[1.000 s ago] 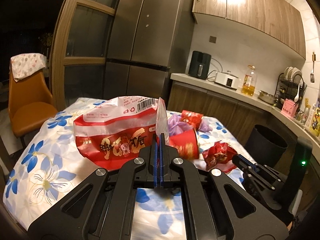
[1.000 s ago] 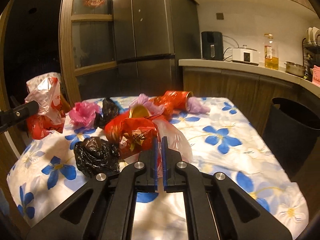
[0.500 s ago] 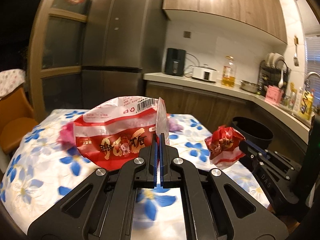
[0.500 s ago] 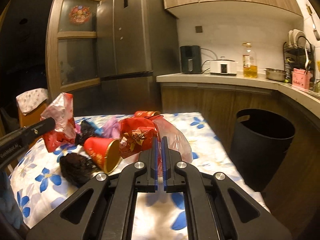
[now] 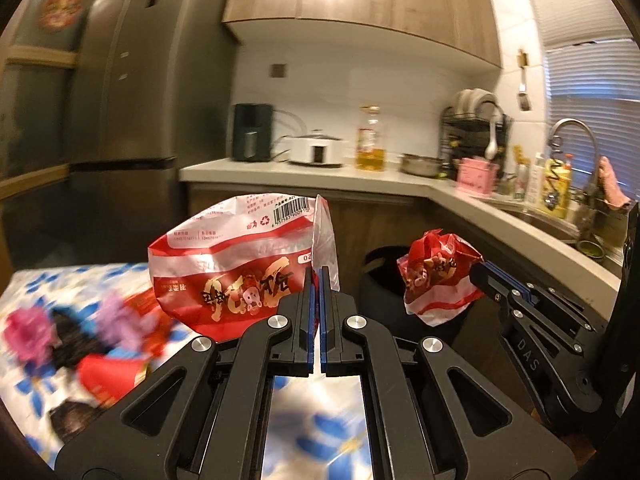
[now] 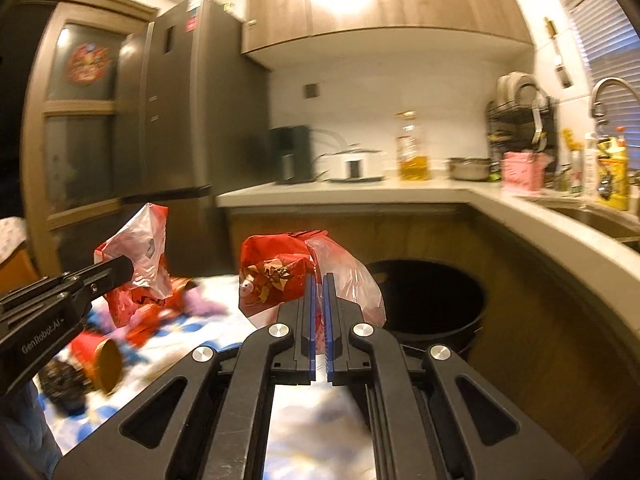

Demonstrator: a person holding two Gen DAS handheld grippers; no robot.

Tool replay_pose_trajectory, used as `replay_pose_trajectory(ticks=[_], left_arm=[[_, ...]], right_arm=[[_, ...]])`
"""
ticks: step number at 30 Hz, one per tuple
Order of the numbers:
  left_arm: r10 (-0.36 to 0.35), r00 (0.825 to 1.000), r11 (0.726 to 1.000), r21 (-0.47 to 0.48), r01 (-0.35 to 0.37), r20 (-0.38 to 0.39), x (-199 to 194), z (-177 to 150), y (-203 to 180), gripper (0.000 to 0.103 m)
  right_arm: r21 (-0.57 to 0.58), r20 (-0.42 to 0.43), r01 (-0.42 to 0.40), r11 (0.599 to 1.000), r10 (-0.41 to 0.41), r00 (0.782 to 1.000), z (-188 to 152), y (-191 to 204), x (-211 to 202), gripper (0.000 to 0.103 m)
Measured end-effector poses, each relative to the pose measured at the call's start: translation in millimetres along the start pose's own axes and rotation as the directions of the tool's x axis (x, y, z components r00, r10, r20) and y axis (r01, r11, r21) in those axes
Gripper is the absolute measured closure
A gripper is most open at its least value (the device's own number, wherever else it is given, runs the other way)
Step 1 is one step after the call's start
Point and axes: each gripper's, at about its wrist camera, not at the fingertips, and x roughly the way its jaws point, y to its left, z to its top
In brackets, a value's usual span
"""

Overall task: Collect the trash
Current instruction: 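Carry both red bags over the black bin with both grippers, then open both grippers over the black bin to drop the red bags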

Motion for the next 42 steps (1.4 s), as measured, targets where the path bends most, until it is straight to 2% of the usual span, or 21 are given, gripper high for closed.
replay_pose_trajectory(ticks=[6, 10, 16, 26, 35, 37, 40, 42], left_arm=[[-0.095, 0.995, 0.995, 0.033, 0.095, 0.008, 48, 14, -39, 0.102], [-0.155, 0.988, 0.987, 0.039, 0.154, 0.017, 74, 20, -59, 0.102], [-0.229, 0.973, 0.972, 0.052, 0.228, 0.013, 106, 20, -79, 0.102], [-0.302, 0.953, 0.952, 0.044, 0.303, -0.022, 148, 13, -90, 0.102], [-0.325, 0.944, 0.944, 0.032, 0.327, -0.064, 173, 4, -91, 0.101], [-0.333, 0.94, 0.942, 0.02, 0.335, -0.071, 177, 3, -92, 0.101], [-0.341, 0.936, 0.939, 0.019, 0.344, -0.089, 183, 0, -93, 0.097], [-0.349, 0.932, 0.936, 0.016, 0.352, -0.102, 185, -3, -93, 0.088]], right_arm=[[0.03, 0.043, 0.099, 0.995, -0.1, 0.994, 16, -47, 17, 0.099], [0.053, 0.052, 0.136, 0.989, -0.138, 0.989, 21, -69, 29, 0.099], [0.074, 0.047, 0.153, 0.985, -0.157, 0.986, 22, -89, 45, 0.099], [0.062, 0.013, 0.158, 0.985, -0.159, 0.987, 20, -99, 74, 0.099], [0.066, -0.016, 0.151, 0.986, -0.15, 0.989, 18, -110, 90, 0.098], [0.068, -0.02, 0.15, 0.986, -0.149, 0.989, 17, -110, 93, 0.095], [0.073, -0.027, 0.156, 0.985, -0.154, 0.988, 16, -113, 95, 0.083], [0.084, -0.032, 0.166, 0.983, -0.164, 0.986, 15, -117, 95, 0.078]])
